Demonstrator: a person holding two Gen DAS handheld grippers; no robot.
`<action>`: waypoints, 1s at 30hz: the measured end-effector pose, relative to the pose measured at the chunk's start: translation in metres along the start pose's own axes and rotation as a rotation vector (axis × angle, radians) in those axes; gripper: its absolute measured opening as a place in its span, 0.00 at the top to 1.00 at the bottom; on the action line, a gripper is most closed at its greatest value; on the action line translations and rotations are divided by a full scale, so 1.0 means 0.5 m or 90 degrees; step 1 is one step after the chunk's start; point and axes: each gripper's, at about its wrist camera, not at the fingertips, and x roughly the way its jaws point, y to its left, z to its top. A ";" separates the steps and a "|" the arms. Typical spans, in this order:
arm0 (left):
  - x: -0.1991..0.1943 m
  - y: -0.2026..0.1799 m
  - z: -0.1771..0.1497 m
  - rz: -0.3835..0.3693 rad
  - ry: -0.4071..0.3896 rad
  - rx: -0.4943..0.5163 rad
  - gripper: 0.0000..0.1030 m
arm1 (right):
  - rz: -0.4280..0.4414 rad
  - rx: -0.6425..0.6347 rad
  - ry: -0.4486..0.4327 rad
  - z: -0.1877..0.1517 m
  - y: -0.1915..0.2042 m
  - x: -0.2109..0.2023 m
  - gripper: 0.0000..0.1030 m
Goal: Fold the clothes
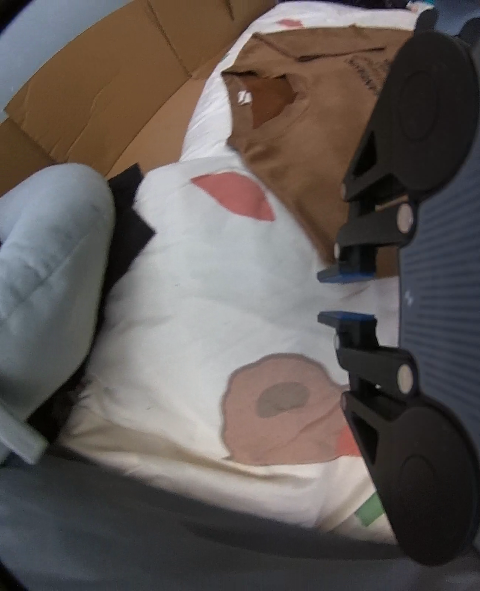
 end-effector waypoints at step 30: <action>0.067 -0.032 -0.050 -0.008 -0.031 0.036 0.93 | 0.014 0.016 0.039 0.025 -0.046 0.071 1.00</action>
